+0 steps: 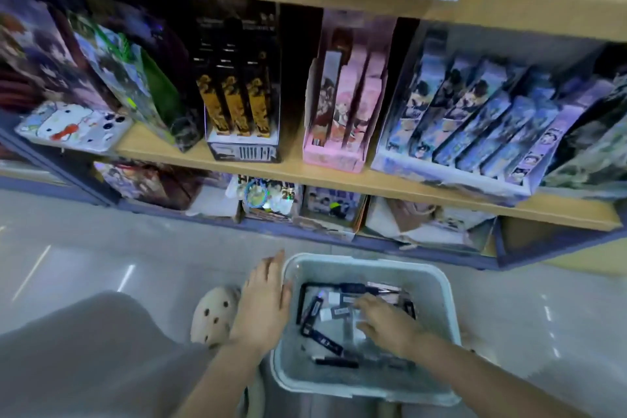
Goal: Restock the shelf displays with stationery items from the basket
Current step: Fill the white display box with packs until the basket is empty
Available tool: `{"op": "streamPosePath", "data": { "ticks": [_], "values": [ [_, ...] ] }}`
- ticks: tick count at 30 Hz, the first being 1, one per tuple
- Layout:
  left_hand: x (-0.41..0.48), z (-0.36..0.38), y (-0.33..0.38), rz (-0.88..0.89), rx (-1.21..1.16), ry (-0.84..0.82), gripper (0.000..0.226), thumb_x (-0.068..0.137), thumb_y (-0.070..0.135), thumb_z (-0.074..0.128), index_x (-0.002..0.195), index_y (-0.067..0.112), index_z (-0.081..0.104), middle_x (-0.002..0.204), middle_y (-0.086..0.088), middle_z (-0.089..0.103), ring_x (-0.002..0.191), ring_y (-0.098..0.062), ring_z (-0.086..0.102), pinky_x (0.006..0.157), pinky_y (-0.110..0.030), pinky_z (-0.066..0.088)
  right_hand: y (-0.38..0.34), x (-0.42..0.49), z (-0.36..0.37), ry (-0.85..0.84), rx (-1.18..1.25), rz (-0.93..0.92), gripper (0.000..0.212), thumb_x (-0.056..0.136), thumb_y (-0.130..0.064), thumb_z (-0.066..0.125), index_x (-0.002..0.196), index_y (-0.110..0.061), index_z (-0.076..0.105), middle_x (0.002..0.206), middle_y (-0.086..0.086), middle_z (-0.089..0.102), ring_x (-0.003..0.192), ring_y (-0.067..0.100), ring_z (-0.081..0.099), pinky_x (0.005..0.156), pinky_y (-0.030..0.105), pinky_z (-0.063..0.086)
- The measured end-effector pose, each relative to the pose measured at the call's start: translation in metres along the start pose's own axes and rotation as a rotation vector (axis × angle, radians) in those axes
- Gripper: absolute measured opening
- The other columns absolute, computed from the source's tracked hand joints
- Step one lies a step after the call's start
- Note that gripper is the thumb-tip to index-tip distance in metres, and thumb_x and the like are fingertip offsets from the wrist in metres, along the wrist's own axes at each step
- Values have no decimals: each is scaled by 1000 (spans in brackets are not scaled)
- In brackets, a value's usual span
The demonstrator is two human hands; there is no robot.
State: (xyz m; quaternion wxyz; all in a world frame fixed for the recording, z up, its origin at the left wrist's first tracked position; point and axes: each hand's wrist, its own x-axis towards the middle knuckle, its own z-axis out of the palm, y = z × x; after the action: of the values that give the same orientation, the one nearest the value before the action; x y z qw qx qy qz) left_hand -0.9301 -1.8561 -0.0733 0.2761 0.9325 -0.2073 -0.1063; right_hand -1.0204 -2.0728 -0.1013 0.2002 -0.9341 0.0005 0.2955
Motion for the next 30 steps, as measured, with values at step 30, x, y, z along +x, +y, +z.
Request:
{"op": "streamPosePath", "data": {
  "ticks": [30],
  "values": [
    [-21,41,80,-692,-1017,142,17,102,22,35,95,26,50,91,6,57,79,7,57,70,-6,43,-64,1,-1,311,1115,-42,14,90,-9,62,93,-22,60,78,-20,65,74,-3,59,71,14,45]
  ]
}}
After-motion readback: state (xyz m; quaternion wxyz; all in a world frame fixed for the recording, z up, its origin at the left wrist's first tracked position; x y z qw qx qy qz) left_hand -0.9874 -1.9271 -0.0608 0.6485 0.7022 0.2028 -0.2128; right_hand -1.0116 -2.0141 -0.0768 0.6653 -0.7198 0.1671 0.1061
